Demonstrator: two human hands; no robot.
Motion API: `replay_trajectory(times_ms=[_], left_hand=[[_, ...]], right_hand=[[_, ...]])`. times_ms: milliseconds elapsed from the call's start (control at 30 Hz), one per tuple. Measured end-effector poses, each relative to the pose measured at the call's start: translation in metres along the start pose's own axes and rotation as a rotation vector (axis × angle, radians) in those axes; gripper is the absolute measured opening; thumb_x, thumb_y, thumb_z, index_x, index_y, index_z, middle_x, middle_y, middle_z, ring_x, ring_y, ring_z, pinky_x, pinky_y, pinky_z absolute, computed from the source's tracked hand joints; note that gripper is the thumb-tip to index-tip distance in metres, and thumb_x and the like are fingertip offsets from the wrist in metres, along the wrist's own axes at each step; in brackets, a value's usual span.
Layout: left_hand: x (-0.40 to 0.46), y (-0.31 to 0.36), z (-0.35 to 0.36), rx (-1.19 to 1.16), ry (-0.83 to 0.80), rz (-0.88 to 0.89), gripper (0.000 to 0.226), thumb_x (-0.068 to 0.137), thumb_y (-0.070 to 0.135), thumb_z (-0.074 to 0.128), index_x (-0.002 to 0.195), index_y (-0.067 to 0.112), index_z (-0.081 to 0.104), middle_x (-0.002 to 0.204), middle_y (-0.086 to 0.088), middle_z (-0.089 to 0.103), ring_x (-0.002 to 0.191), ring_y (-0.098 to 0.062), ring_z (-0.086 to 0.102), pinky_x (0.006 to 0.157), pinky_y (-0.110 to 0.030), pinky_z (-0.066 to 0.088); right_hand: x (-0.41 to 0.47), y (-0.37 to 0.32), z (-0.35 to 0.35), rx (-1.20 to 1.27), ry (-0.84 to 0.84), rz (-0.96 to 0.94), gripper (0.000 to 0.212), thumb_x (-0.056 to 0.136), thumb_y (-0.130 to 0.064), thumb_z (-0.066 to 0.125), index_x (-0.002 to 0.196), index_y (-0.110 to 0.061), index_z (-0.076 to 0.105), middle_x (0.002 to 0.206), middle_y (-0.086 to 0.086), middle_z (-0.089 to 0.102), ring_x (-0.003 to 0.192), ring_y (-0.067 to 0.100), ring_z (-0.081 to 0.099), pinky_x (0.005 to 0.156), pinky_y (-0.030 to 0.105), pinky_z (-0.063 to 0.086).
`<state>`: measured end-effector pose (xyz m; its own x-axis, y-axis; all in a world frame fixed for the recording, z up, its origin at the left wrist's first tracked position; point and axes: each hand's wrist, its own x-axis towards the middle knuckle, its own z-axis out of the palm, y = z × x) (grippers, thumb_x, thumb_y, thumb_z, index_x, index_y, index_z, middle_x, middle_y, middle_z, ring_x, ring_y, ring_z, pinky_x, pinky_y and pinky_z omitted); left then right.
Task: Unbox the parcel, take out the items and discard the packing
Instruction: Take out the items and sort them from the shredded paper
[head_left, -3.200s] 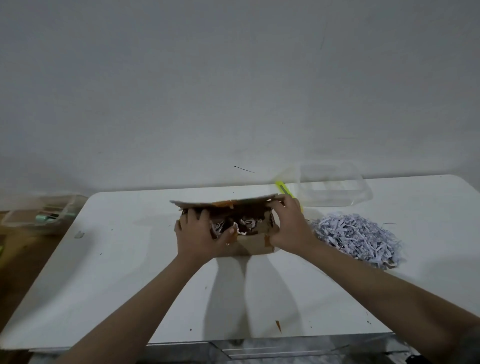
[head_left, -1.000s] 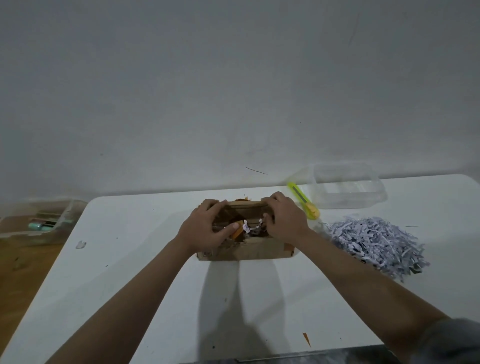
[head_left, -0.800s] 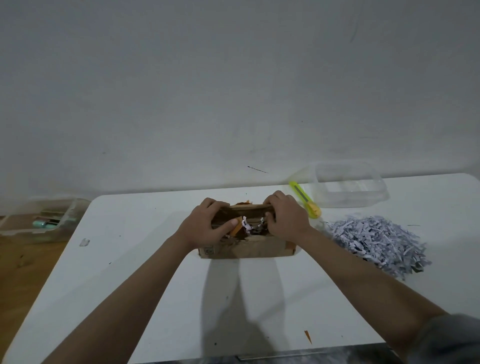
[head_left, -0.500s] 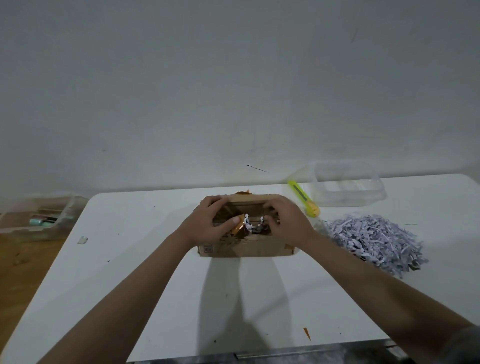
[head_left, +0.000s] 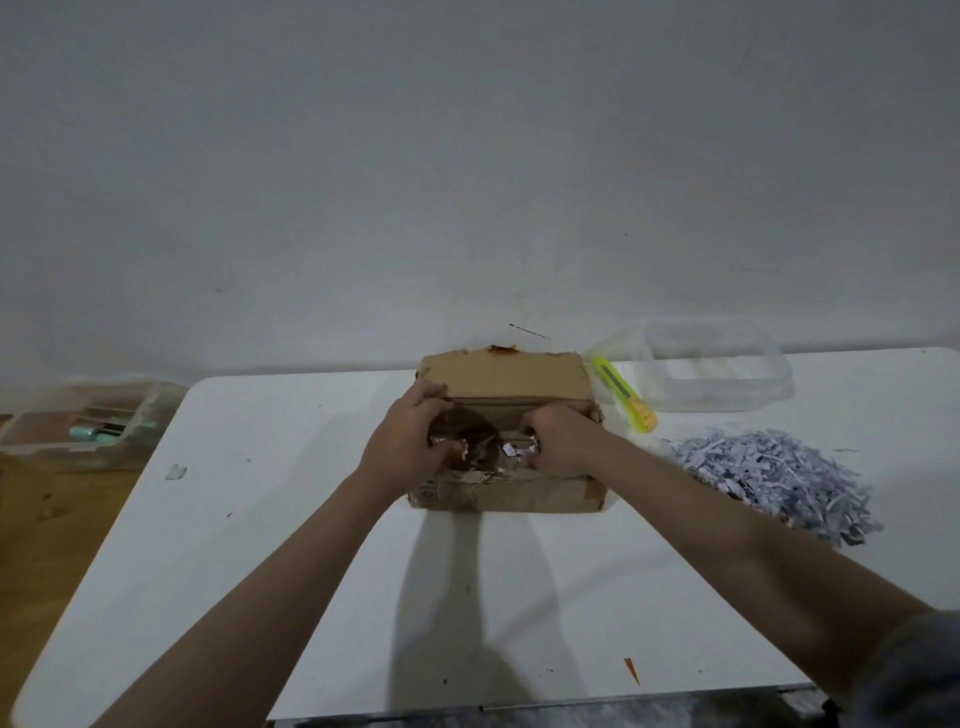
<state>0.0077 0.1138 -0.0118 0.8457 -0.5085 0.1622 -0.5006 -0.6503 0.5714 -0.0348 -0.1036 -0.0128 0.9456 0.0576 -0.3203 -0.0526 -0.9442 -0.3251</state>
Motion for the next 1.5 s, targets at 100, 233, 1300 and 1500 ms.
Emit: replay_trajectory(times_ms=[100,233,1300,1500], left_hand=[[-0.003,-0.005,0.005,0.076,-0.019,0.033,0.051,0.067,0.012,0.081,0.114,0.003,0.062,0.14,-0.008,0.045,0.125,-0.028,0.046,0.101,-0.036,0.043],[-0.008,-0.005,0.009,0.186,-0.045,0.04,0.049,0.066,0.007,0.078,0.112,0.004,0.061,0.147,-0.006,0.038,0.122,-0.032,0.045,0.086,-0.044,0.052],[0.014,0.034,0.015,0.233,-0.591,-0.221,0.041,0.098,0.04,0.036,0.098,0.007,0.06,0.104,-0.015,0.063,0.096,-0.03,0.057,0.076,-0.031,0.038],[0.006,0.03,0.004,-0.036,-0.406,-0.244,0.028,0.095,0.036,0.046,0.1,0.015,0.064,0.097,-0.003,0.065,0.088,-0.018,0.056,0.073,-0.027,0.04]], right_hand=[[0.0,-0.004,0.004,0.134,-0.015,-0.096,0.044,0.082,-0.021,0.068,0.124,-0.012,0.057,0.115,0.004,0.065,0.103,0.02,0.061,0.078,0.026,0.049],[0.002,-0.016,0.006,0.117,-0.035,-0.221,0.054,0.08,-0.018,0.067,0.131,-0.013,0.051,0.115,0.005,0.064,0.102,0.022,0.061,0.081,0.034,0.052],[-0.016,-0.01,-0.01,-0.123,-0.169,-0.016,0.012,0.08,0.003,0.055,0.078,-0.008,0.06,0.079,0.01,0.058,0.071,0.022,0.053,0.048,0.026,0.036],[-0.021,-0.01,-0.021,-0.039,-0.04,-0.09,0.035,0.08,0.001,0.057,0.11,-0.015,0.067,0.108,0.003,0.067,0.095,0.023,0.061,0.074,0.035,0.054]])
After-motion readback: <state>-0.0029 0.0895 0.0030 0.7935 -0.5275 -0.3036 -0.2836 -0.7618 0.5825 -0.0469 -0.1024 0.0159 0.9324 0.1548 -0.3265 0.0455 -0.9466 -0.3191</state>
